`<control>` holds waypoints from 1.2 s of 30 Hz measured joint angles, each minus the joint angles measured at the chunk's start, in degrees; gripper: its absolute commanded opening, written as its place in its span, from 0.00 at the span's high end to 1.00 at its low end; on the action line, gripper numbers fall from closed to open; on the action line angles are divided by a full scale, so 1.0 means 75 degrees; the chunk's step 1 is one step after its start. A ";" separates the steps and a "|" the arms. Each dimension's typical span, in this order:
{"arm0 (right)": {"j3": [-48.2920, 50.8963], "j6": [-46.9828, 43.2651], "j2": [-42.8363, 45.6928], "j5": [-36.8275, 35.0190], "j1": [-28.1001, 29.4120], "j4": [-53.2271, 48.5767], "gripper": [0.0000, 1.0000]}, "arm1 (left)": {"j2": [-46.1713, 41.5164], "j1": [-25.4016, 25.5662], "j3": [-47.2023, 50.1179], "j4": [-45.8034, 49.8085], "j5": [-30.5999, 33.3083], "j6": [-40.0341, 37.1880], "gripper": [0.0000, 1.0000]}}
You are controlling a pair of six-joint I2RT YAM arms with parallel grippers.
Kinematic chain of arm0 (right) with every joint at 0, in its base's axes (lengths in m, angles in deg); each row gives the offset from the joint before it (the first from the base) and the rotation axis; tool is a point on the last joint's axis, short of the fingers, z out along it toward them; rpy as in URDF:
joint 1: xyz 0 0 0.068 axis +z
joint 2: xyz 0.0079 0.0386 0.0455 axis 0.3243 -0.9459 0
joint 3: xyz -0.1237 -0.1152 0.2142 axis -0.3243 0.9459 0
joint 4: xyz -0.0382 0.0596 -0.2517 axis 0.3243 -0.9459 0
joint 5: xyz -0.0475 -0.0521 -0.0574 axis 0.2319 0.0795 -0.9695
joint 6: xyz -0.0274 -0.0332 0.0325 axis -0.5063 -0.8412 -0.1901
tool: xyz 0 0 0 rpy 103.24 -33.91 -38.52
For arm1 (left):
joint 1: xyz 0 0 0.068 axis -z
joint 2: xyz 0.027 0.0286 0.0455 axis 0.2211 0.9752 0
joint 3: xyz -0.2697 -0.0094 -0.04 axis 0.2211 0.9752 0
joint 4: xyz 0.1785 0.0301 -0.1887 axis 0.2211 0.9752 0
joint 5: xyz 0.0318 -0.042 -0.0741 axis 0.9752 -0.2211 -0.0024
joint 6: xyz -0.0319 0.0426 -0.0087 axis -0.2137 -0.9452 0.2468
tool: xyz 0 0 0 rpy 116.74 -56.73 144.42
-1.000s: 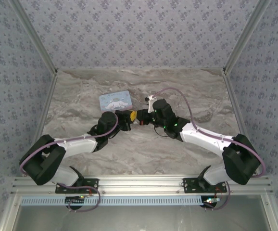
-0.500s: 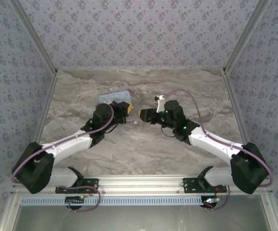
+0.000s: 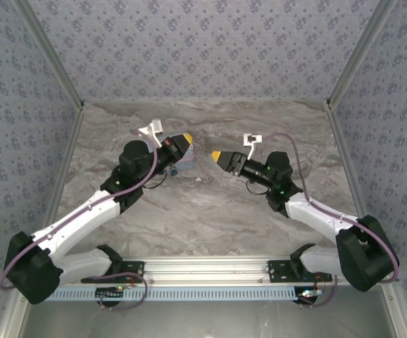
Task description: Unlock the padlock with the key
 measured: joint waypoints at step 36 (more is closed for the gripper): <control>-0.1195 0.0341 -0.0851 0.0565 0.0536 0.0781 0.89 | 0.0487 0.0146 -0.0050 -0.1256 -0.1035 -0.0525 1.00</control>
